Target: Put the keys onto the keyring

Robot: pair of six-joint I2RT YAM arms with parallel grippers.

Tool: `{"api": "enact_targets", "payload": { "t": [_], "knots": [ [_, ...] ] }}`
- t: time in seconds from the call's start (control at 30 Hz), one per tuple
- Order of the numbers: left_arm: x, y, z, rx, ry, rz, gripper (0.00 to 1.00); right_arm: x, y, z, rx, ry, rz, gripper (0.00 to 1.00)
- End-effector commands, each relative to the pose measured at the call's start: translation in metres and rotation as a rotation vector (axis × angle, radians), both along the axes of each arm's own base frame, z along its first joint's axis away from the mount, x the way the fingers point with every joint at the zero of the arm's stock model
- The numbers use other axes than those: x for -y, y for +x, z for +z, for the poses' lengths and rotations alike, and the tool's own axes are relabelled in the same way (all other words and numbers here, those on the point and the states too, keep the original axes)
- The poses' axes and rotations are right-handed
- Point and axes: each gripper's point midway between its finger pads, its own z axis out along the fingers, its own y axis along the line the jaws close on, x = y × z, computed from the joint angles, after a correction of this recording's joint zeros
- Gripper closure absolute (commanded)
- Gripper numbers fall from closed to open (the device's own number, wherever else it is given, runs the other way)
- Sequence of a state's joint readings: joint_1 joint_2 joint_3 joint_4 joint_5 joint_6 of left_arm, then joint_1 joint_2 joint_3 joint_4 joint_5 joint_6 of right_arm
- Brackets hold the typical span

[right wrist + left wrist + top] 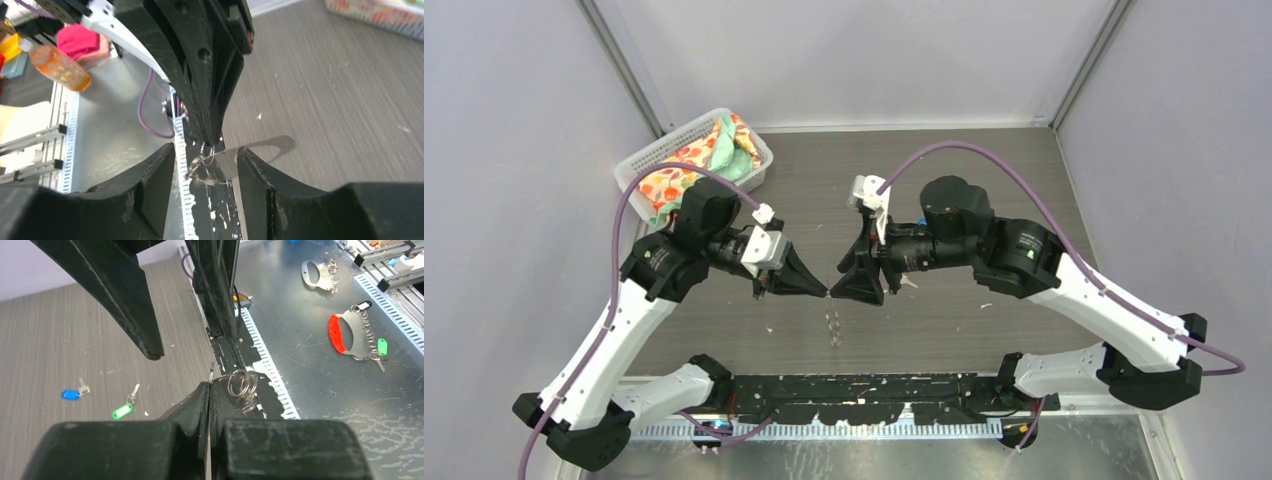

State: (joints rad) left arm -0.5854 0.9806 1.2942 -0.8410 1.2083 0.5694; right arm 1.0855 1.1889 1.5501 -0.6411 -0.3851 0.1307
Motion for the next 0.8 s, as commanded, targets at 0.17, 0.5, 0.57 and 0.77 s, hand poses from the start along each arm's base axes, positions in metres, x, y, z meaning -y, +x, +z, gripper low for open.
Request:
{"api": "enact_targets", "payload": {
  "t": [0.17,0.5,0.57,0.77],
  "knots": [
    [-0.007,-0.005,-0.003,-0.031,0.063,0.007,1.0,0.005,-0.002,-0.017,0.01,-0.122,0.035,0.55],
    [-0.001,0.002,0.001,-0.063,0.056,0.028,1.0,-0.008,-0.003,-0.025,-0.016,-0.167,0.071,0.58],
    [0.0,0.003,0.002,-0.071,0.056,0.031,1.0,-0.009,-0.004,-0.027,-0.015,-0.179,0.08,0.59],
    [0.003,0.006,0.002,-0.086,0.057,0.039,1.0,-0.012,-0.005,-0.034,-0.01,-0.209,0.09,0.67]
  ]
}}
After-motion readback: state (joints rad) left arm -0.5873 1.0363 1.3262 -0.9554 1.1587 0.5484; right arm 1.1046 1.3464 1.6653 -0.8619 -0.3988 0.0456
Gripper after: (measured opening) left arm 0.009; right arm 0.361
